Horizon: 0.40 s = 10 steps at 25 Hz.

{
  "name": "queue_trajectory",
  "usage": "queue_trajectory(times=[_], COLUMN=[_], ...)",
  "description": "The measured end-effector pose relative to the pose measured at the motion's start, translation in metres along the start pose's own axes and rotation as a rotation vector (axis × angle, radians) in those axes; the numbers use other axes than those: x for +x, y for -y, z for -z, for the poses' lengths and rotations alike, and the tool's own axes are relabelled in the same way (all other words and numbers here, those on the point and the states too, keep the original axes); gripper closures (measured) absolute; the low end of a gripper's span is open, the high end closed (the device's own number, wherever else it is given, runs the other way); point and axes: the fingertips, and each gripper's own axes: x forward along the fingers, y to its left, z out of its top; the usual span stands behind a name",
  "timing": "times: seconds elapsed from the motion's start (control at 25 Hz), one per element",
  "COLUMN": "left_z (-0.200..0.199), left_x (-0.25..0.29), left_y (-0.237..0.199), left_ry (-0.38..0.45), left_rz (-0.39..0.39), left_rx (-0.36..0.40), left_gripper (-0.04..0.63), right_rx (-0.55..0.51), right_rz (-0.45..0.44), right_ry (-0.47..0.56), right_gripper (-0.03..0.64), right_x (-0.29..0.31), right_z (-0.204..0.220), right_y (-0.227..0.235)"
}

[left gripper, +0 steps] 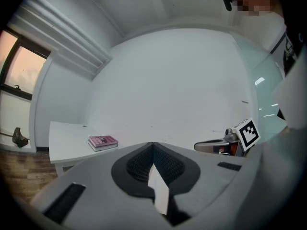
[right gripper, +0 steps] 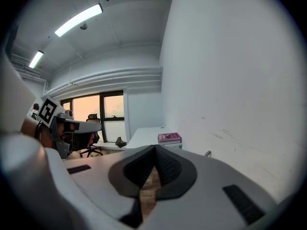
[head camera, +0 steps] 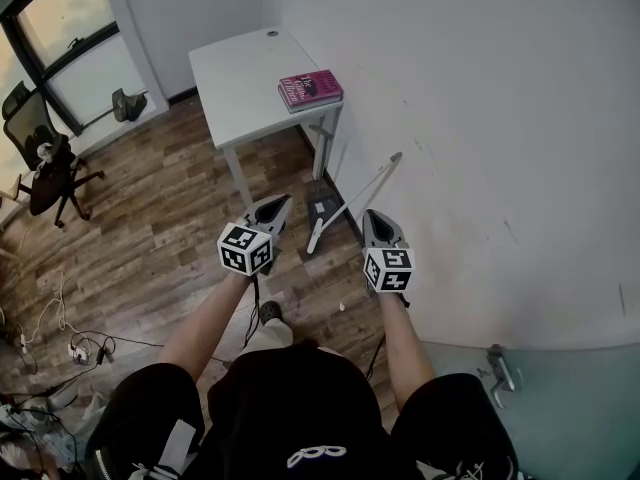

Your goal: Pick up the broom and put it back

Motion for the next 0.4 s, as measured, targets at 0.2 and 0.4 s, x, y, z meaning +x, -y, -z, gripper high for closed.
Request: queue_trajectory(times=[0.2,0.4], left_z=[-0.0025,-0.0027], left_x=[-0.0014,-0.0048], left_y=[0.0062,0.0104], left_ry=[0.006,0.005], left_rz=[0.009,0.012], left_rx=[0.01,0.009], left_gripper=[0.574,0.574], right_rx=[0.002,0.006], right_rz=[-0.002,-0.003], right_ry=[0.002,0.004], right_gripper=[0.592,0.593], right_x=[-0.0043,-0.0106], right_z=[0.0006,0.0008], right_y=[0.0003,-0.0013])
